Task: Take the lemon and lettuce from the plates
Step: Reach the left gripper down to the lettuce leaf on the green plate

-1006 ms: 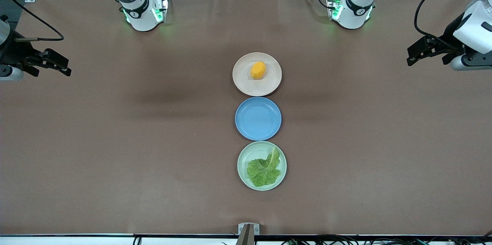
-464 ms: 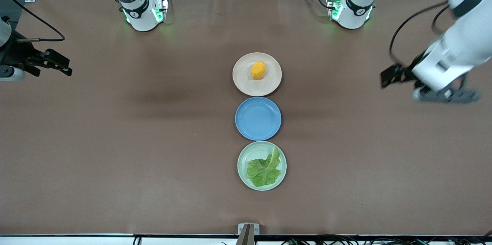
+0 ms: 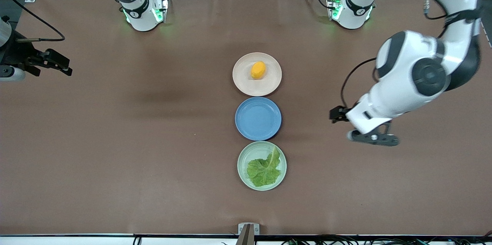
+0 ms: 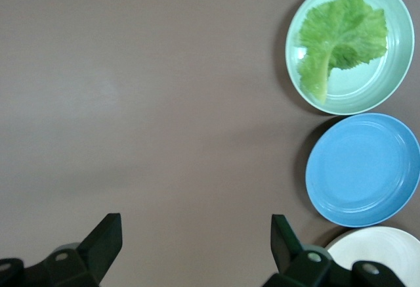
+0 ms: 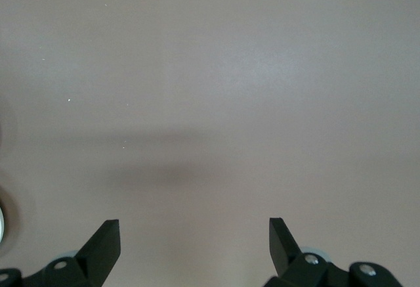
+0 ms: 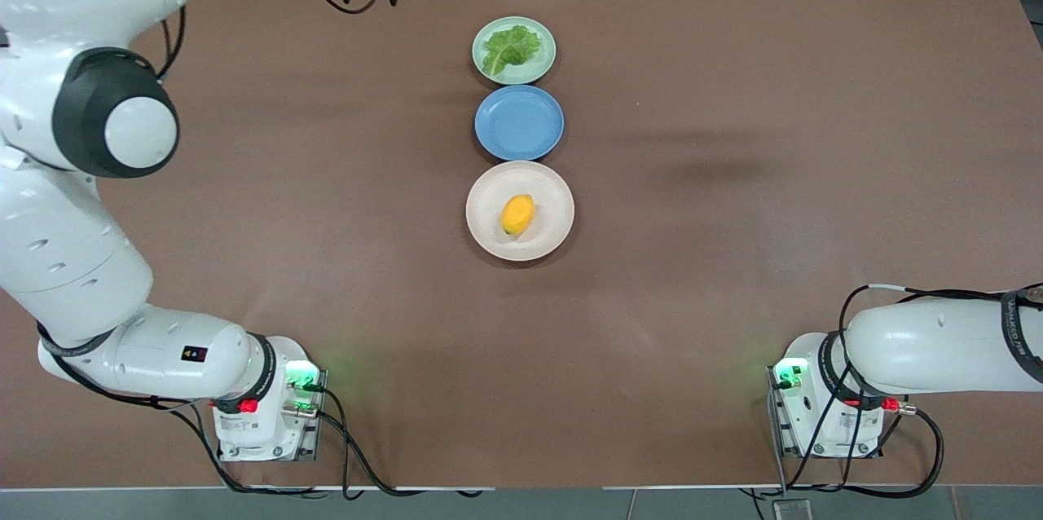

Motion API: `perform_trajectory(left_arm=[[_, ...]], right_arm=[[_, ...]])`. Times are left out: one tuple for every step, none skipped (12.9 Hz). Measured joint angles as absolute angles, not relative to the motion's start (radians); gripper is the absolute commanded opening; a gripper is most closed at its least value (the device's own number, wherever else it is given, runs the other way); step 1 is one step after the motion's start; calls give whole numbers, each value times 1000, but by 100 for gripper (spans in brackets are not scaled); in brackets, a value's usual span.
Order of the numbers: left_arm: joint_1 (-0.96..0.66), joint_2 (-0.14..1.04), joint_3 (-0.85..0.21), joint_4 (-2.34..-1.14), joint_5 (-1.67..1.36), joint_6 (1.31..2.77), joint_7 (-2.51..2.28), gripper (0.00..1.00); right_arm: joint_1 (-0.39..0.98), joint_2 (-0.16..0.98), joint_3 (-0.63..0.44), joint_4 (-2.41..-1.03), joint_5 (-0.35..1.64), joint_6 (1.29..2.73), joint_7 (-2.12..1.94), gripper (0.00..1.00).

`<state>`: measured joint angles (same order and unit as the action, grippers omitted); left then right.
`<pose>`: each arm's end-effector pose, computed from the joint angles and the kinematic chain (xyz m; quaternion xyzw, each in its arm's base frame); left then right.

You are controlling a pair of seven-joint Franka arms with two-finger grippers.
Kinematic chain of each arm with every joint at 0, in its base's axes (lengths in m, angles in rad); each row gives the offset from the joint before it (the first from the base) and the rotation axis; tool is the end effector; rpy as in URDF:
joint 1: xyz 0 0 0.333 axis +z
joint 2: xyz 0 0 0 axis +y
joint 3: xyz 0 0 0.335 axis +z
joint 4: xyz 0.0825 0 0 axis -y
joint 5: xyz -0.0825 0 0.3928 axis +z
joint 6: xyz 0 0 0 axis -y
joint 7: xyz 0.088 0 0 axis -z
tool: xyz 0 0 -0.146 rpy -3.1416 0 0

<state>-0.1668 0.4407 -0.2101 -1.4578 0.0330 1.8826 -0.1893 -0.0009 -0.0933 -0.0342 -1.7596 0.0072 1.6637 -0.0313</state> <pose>0.6605 -0.2352 0.4105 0.9956 -0.0891 -0.0111 0.0269 0.5371 -0.0186 0.5726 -1.0000 0.0022 0.0012 0.0052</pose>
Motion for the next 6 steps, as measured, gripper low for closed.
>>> perform_trajectory(left_arm=[[-191, 469, -210, -1447, 62, 1892, -197, 100], [-212, 499, -210, -1430, 82, 1897, -200, 100], [-231, 532, -209, -1411, 90, 1907, -200, 100], [-249, 567, -208, -1394, 95, 1934, -200, 100], [-264, 600, -208, -1384, 96, 1975, -200, 100], [-275, 632, -207, -1379, 96, 2022, -200, 100]], right_arm=[[-1, -94, -34, -1757, 7, 1664, -31, 100], [-1, -94, -35, -1754, 7, 1664, -31, 100], [-1, -94, -35, -1752, 7, 1664, -31, 100], [-1, -94, -35, -1751, 7, 1664, -31, 100], [-1, -94, -35, -1750, 7, 1664, -31, 100], [-1, -94, -35, -1750, 7, 1664, -31, 100]])
